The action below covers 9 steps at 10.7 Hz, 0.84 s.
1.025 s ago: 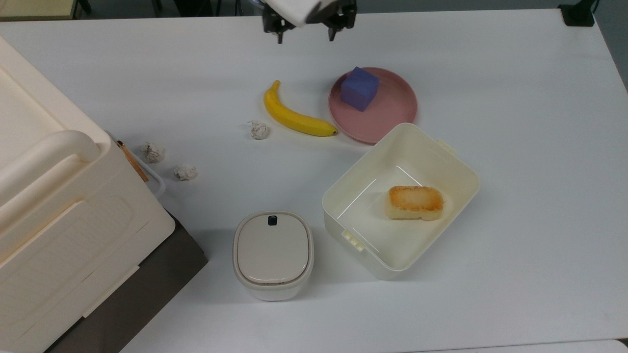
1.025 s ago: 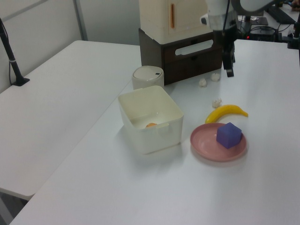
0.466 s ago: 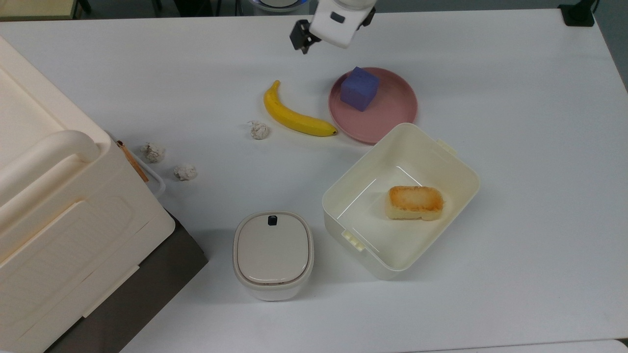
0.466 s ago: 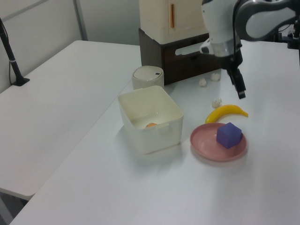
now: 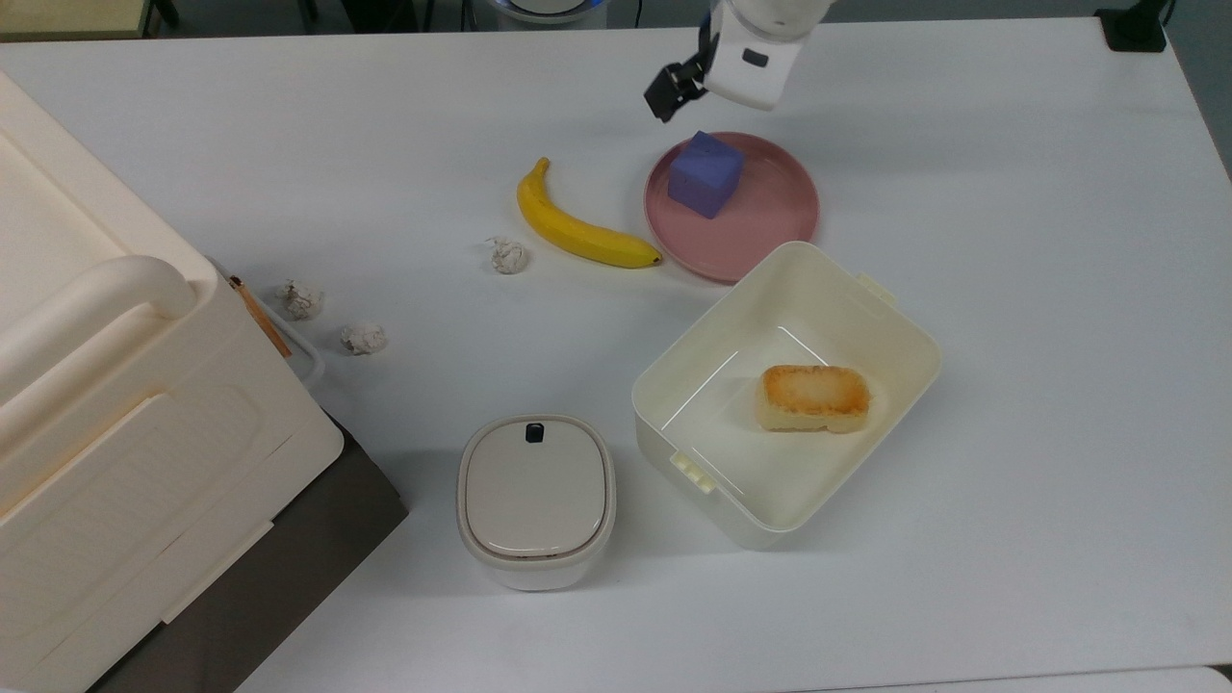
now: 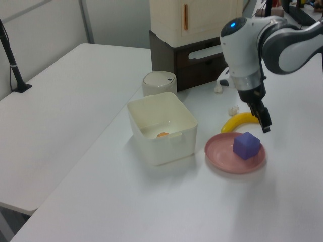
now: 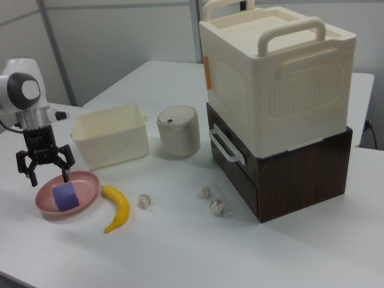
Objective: Put the cube on the table
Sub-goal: 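Move the open gripper over the purple cube on the pink plate, then lower the gripper and close it on the purple cube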
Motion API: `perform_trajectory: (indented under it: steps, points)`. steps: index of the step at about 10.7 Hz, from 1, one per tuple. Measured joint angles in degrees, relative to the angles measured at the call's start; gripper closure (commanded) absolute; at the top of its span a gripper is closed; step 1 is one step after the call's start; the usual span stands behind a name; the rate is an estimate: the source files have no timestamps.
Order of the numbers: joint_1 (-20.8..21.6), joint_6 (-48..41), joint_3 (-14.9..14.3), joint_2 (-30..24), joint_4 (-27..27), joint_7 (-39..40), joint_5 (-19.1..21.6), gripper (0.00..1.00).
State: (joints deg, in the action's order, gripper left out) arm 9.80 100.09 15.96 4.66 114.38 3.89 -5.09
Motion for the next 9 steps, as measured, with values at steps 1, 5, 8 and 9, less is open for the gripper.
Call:
perform_trajectory:
  steps: [1,5,8,9]
  points:
    - [0.39,2.33,0.22,1.45,0.10,-2.12,-0.52,0.00]
    - [2.77,16.59,0.39,6.94,3.69,-17.73,-12.69,0.00]
    - [2.97,21.15,0.39,7.01,6.40,-23.91,-19.04,0.01]
    - [2.97,21.15,0.39,6.98,6.40,-23.98,-19.05,0.12]
